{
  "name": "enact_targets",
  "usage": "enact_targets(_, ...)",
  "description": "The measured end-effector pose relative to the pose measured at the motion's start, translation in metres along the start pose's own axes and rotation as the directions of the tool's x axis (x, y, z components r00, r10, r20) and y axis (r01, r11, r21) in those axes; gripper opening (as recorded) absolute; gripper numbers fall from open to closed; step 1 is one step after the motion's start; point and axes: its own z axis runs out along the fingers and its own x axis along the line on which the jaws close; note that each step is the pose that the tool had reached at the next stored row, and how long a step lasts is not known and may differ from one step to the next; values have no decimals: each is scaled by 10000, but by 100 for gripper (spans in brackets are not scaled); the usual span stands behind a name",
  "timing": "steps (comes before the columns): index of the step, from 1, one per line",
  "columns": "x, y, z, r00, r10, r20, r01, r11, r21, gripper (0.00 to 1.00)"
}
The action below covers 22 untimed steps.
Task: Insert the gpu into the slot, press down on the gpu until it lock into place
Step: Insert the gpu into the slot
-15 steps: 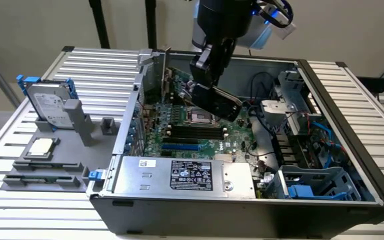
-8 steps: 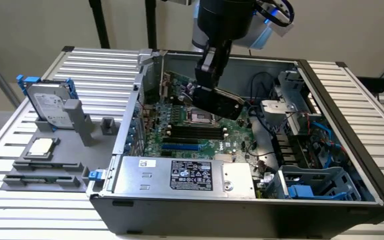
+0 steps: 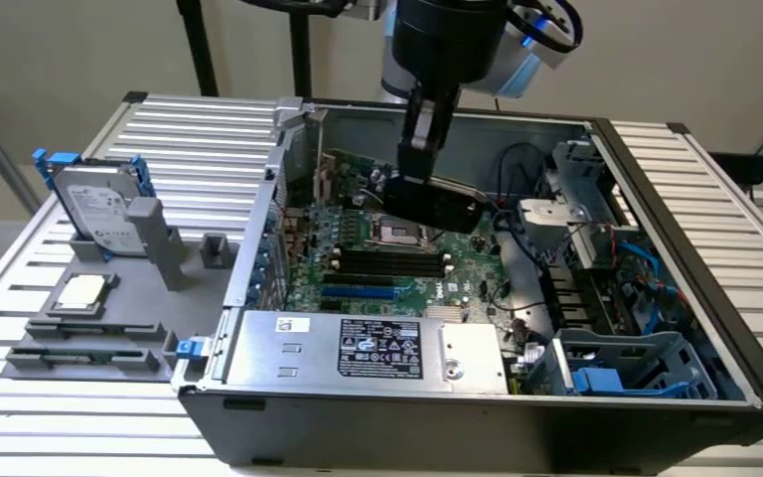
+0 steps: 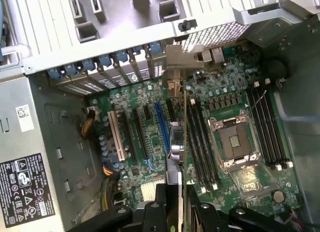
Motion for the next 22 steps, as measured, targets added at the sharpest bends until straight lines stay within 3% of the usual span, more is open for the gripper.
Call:
enact_targets(7, 0, -1, 29, 9941, -1065, 213, 1065, 9943, 17, 26)
enact_targets(11, 2, 1, 53, 9869, -1596, 248, 1593, 9872, 111, 26)
enact_targets(15, 19, 57, 109, 9842, -1751, 276, 1746, 9845, 189, 26)
enact_targets(22, 62, 156, 237, 9828, -1826, 286, 1820, 9831, 211, 26)
